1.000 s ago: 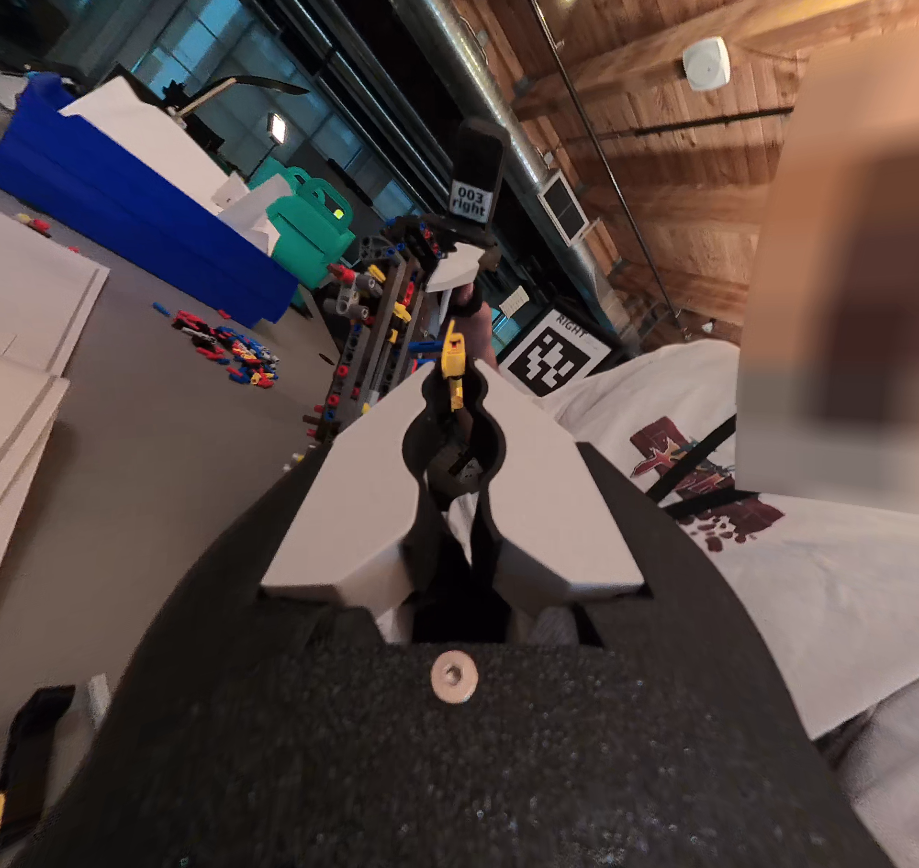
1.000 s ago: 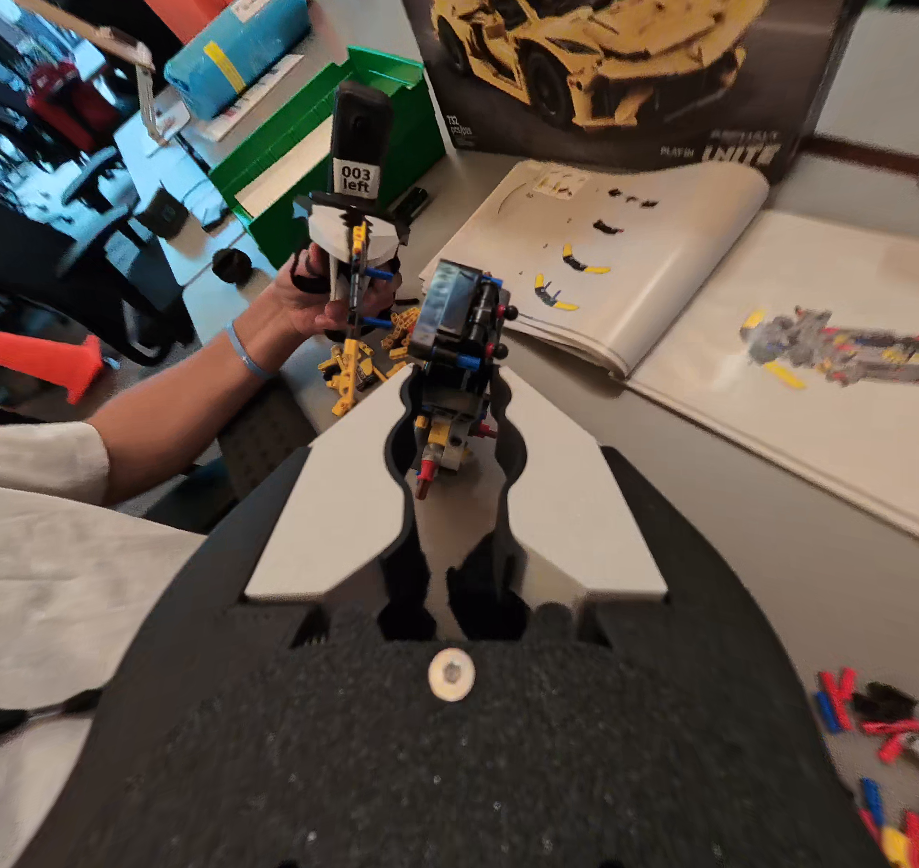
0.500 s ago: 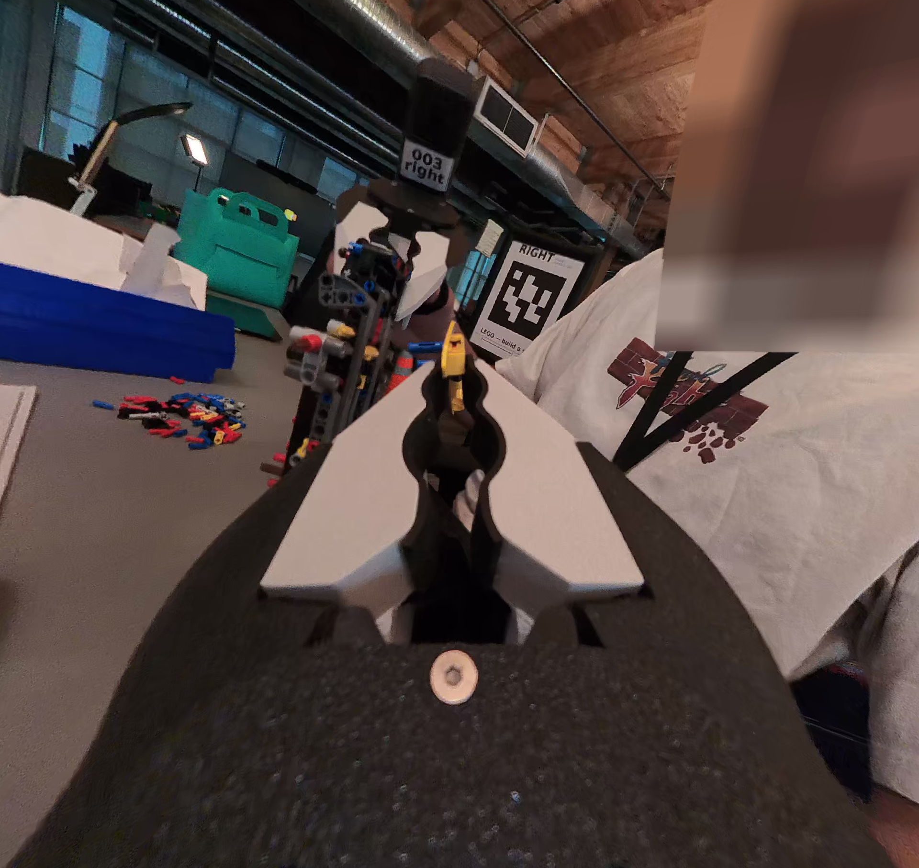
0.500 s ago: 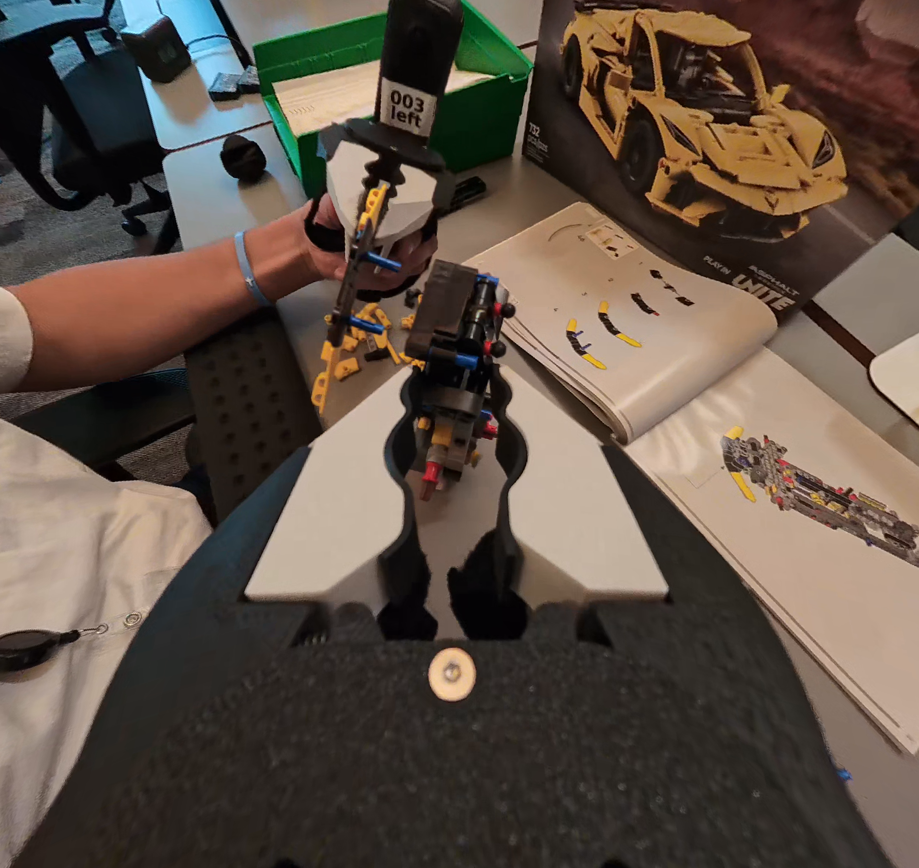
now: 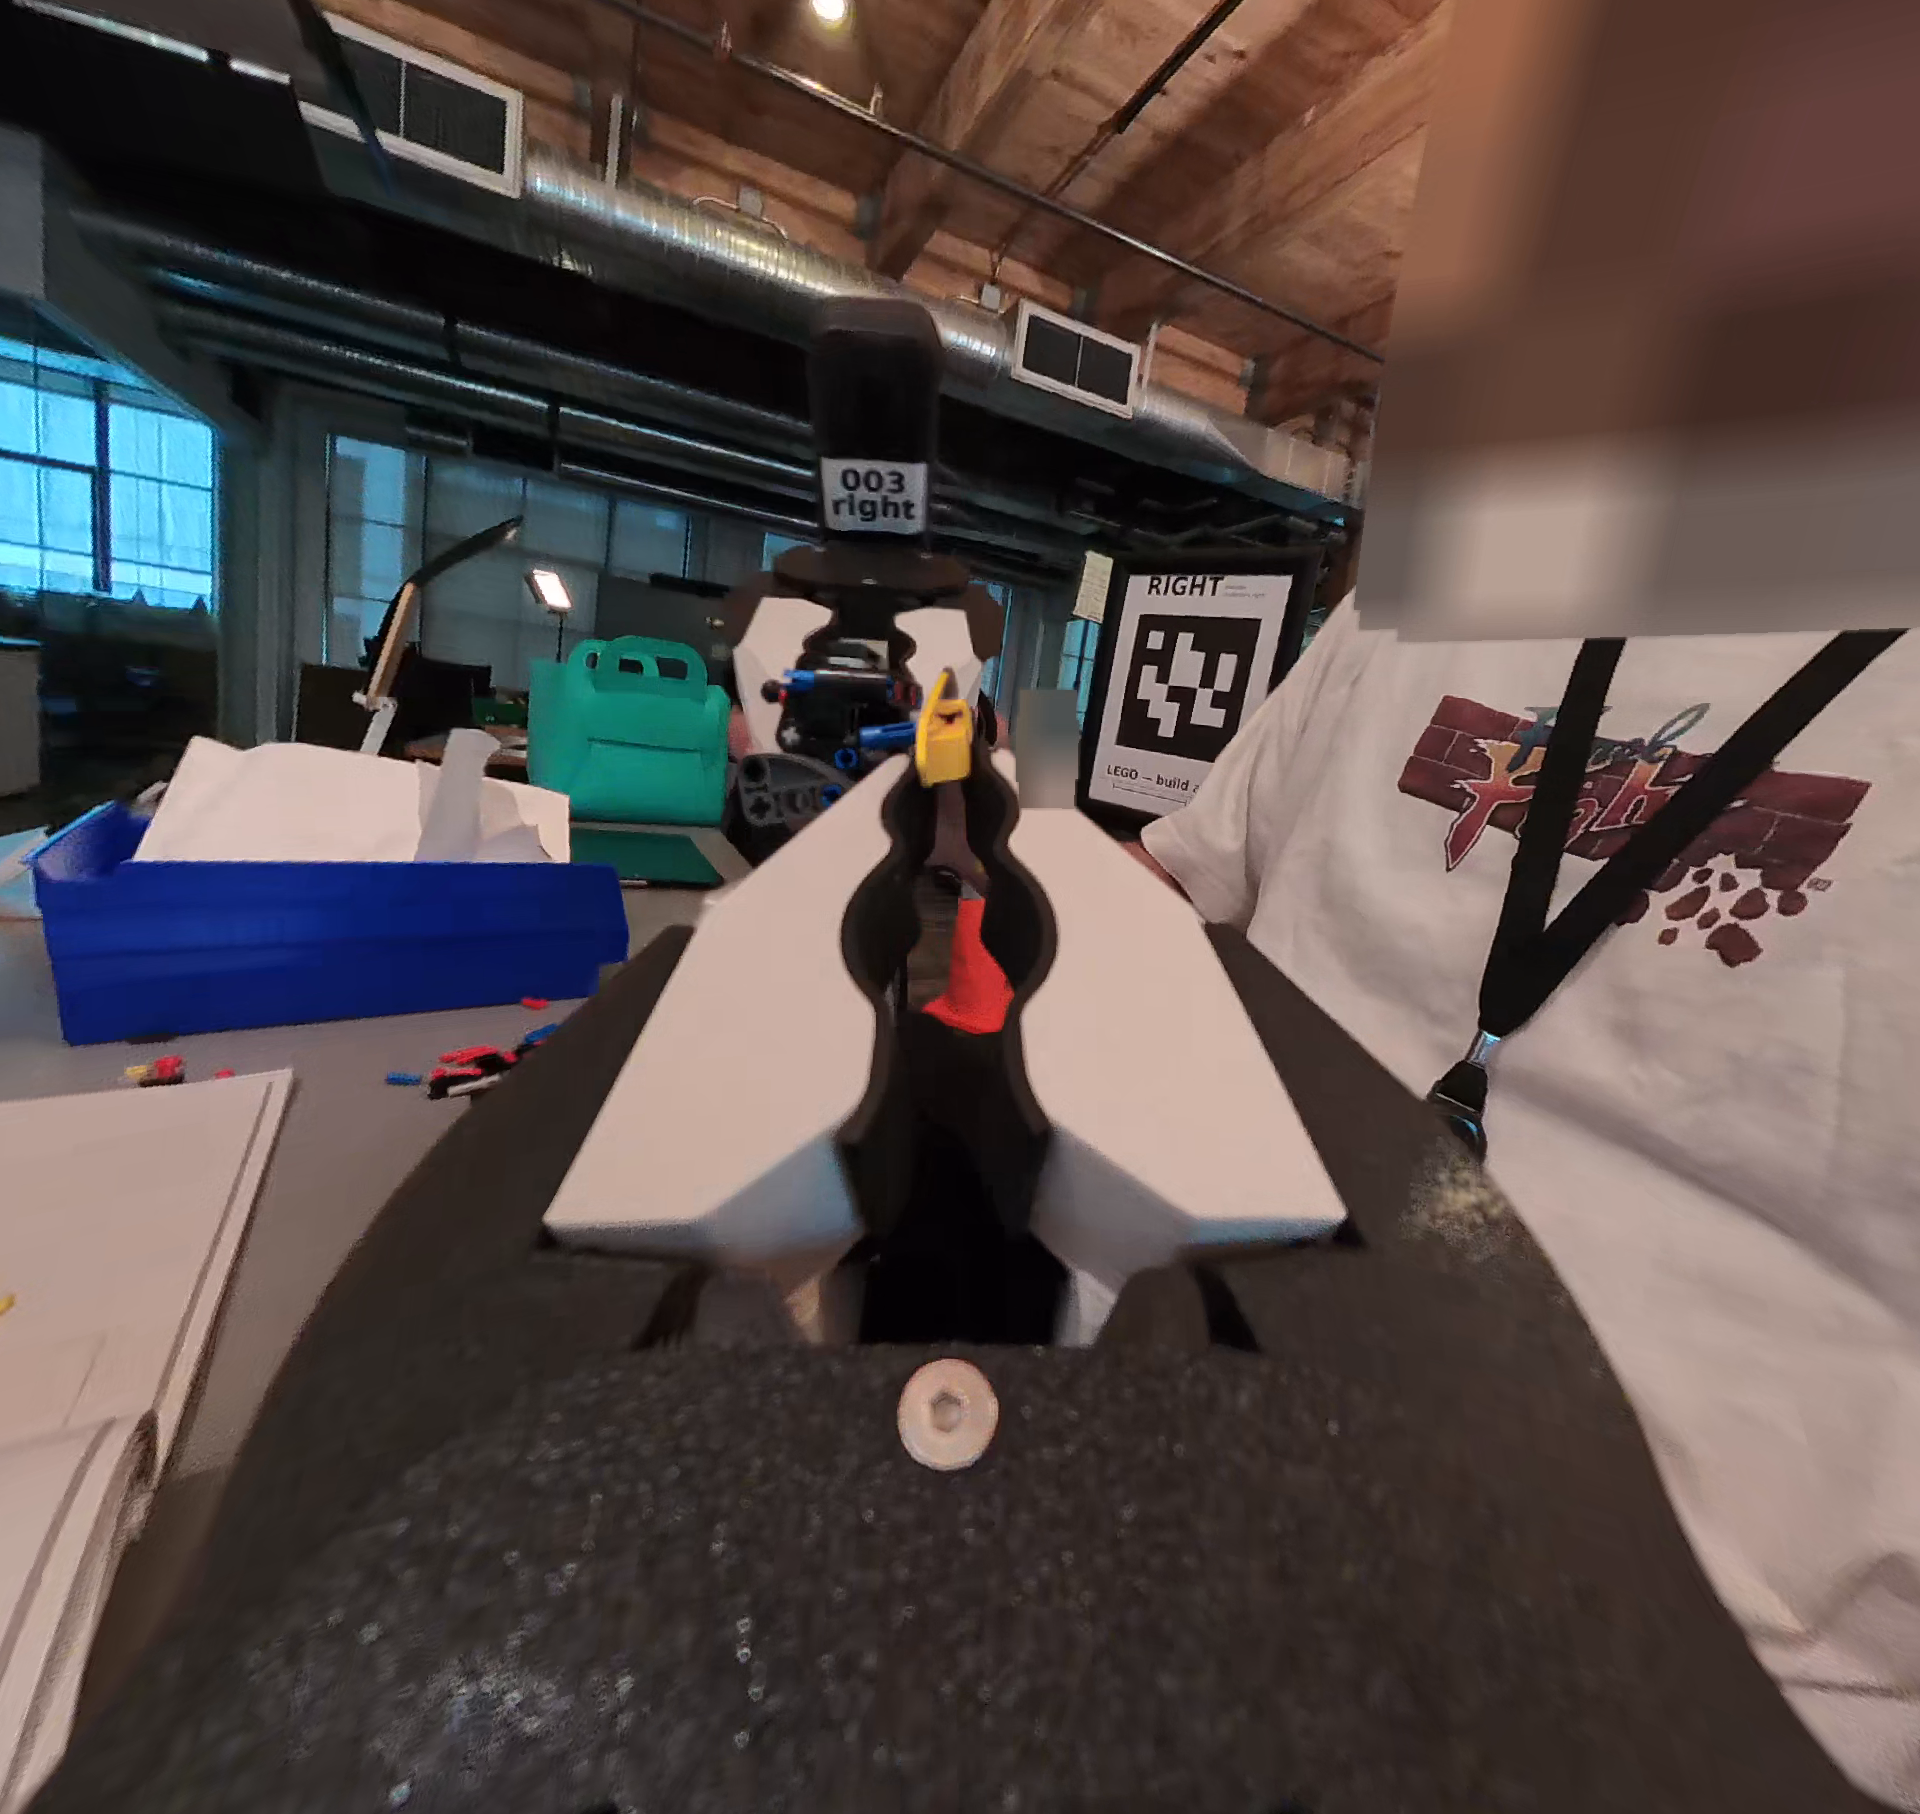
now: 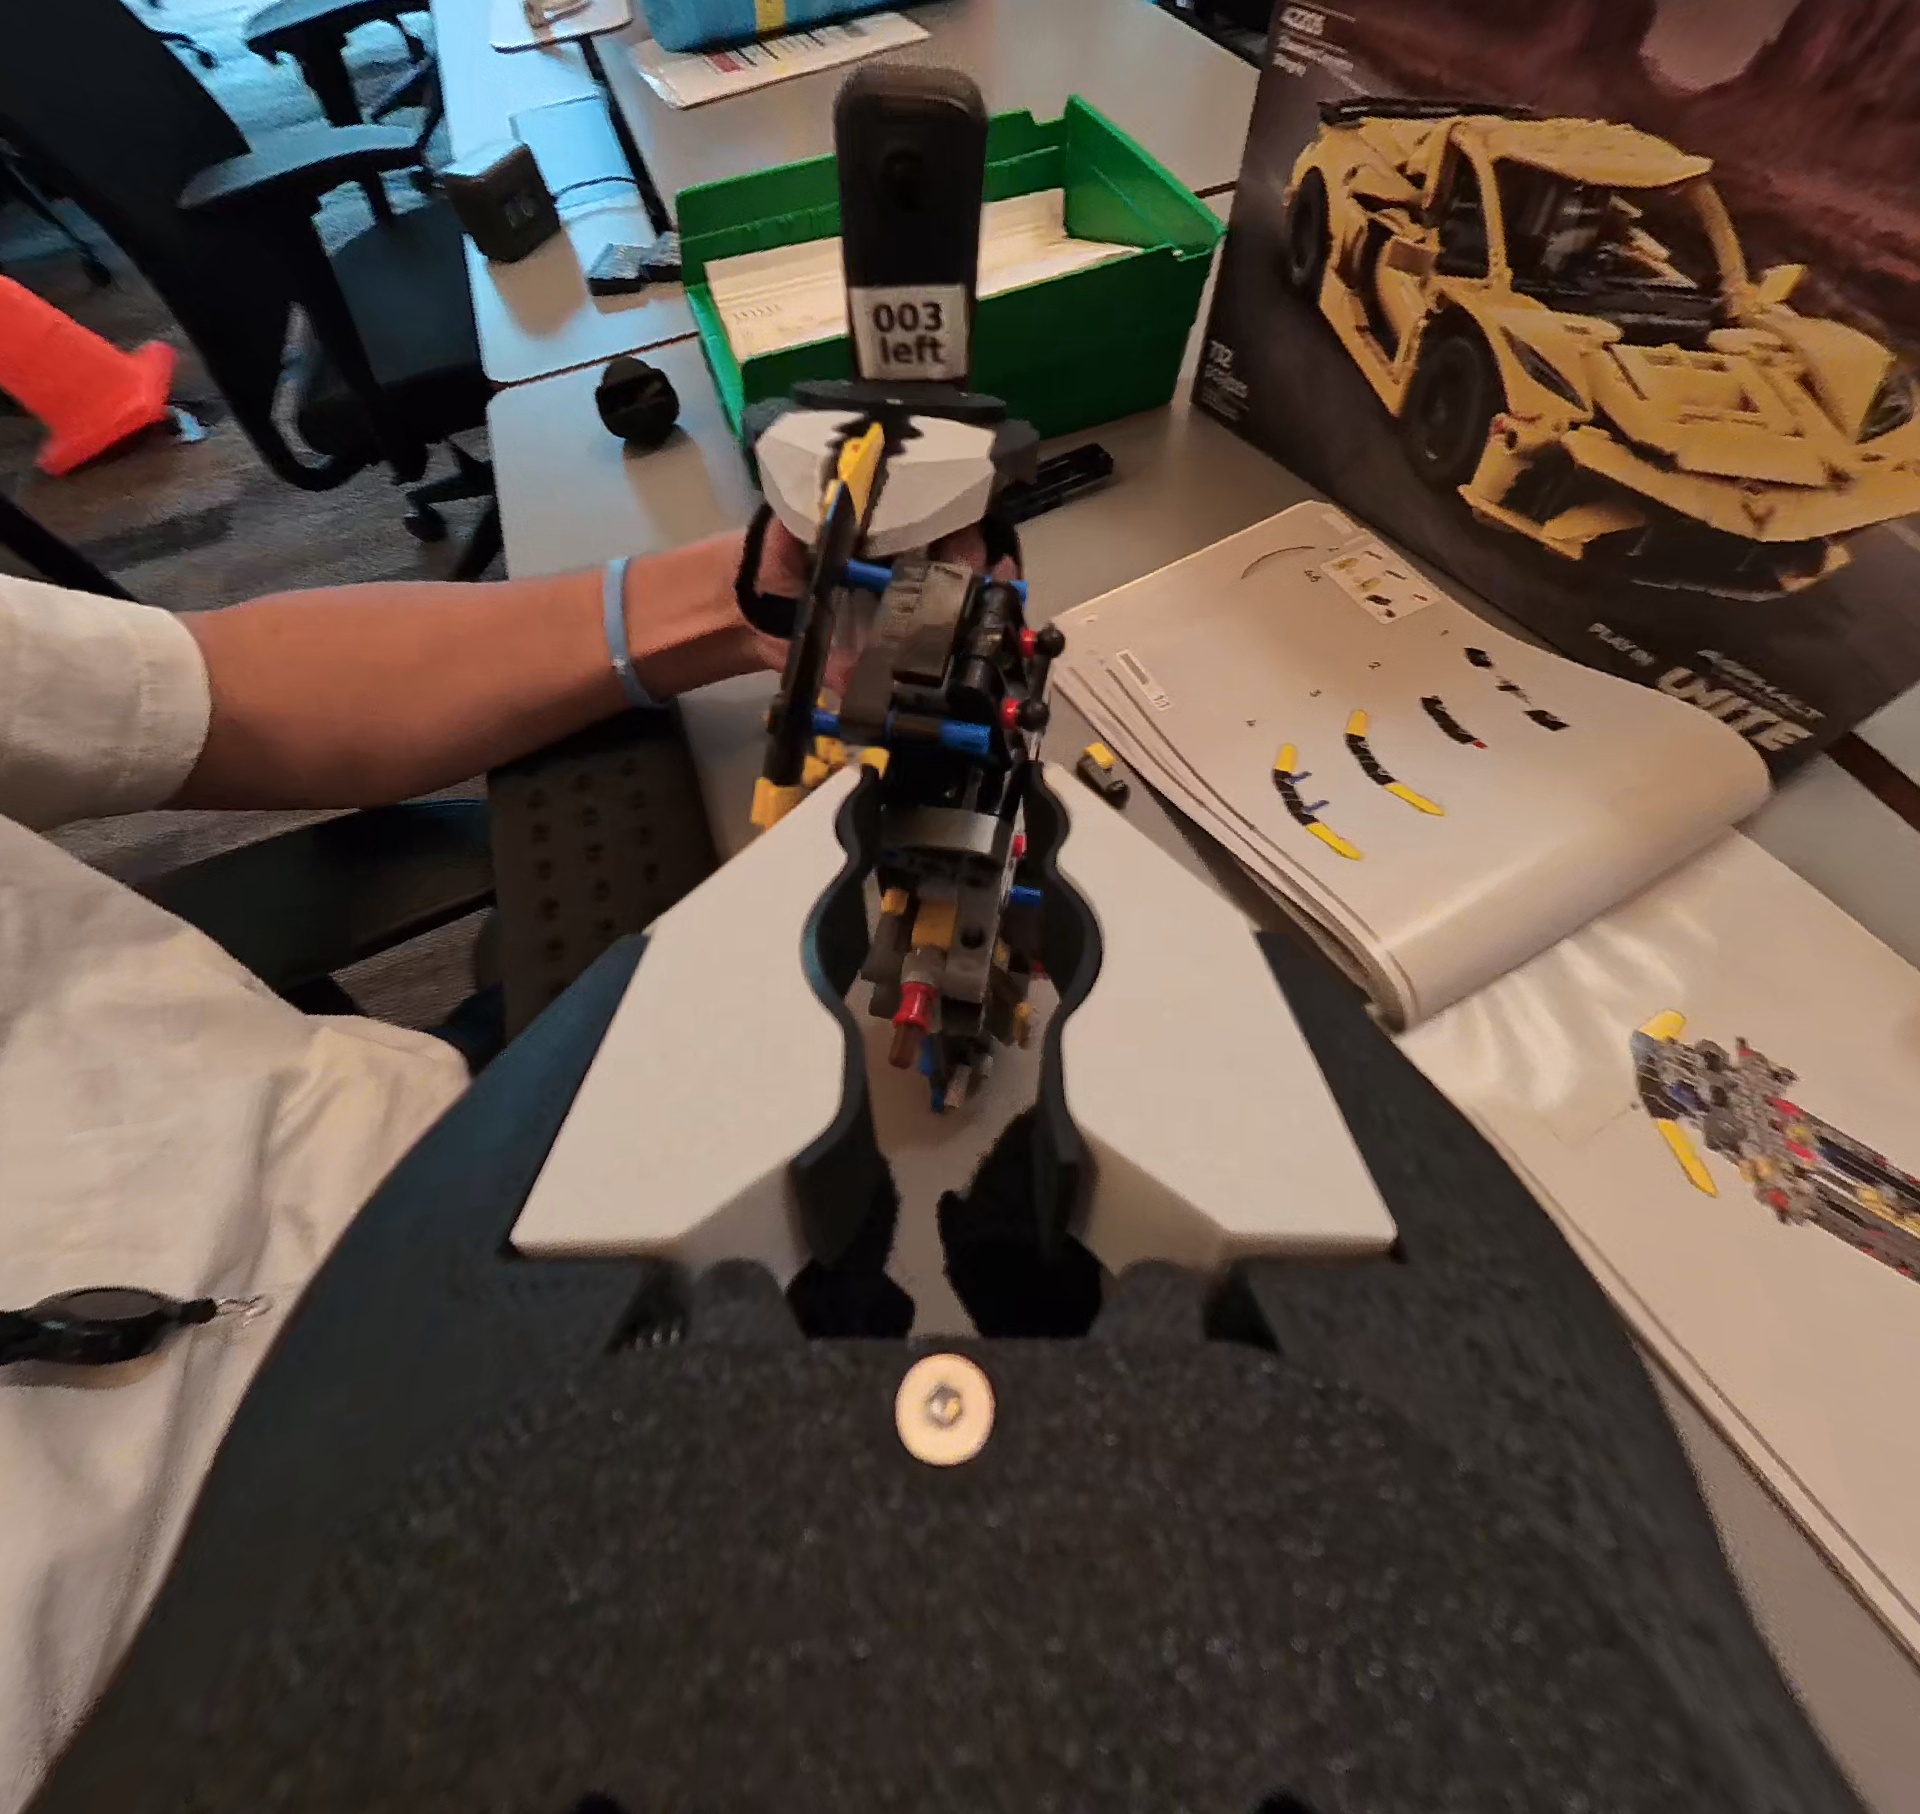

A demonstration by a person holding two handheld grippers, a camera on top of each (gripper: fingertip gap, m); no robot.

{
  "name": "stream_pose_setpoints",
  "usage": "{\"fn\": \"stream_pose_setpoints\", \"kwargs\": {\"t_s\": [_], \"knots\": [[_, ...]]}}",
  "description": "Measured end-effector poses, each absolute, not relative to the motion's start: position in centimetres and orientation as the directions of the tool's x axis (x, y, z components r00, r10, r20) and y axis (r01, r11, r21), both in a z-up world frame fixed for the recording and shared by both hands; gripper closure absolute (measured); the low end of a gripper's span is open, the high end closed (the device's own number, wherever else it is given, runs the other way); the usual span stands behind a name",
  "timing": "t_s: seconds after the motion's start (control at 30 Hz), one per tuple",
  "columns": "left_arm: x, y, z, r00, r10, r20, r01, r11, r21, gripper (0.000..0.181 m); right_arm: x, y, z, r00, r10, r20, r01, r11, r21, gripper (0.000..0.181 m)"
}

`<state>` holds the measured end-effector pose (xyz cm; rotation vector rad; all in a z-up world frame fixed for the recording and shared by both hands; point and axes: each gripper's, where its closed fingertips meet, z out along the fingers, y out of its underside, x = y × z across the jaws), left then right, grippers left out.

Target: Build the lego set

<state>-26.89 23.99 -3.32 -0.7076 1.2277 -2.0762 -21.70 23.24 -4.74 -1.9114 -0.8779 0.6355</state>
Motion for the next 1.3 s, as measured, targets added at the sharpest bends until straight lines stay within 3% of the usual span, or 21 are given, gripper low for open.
{"fn": "stream_pose_setpoints", "kwargs": {"t_s": [0.33, 0.53, 0.67, 0.9, 1.3], "knots": [[-26.8, 23.8, -3.5, -0.716, -0.678, 0.166, 0.259, -0.478, -0.839, 0.178, -22.2, 22.8, -4.4, 0.511, 0.821, -0.255, 0.248, -0.425, -0.871, 0.154], [-26.7, 23.4, -3.4, -0.709, -0.692, 0.134, 0.279, -0.450, -0.848, 0.178, -22.7, 21.2, -3.5, 0.360, 0.831, -0.424, 0.153, -0.501, -0.852, 0.125], [-26.5, 23.7, -3.5, -0.677, -0.725, 0.125, 0.302, -0.428, -0.852, 0.178, -22.9, 21.7, -3.8, 0.424, 0.829, -0.365, 0.163, -0.466, -0.870, 0.117], [-26.4, 24.2, -3.4, -0.630, -0.767, 0.121, 0.345, -0.416, -0.842, 0.178, -23.0, 23.3, -5.3, 0.675, 0.738, 0.010, 0.354, -0.312, -0.882, 0.125], [-25.9, 23.3, -4.8, -0.672, -0.719, 0.177, 0.261, -0.453, -0.852, 0.179, -22.1, 23.5, -5.0, 0.613, 0.765, -0.195, 0.207, -0.394, -0.895, 0.129]]}}
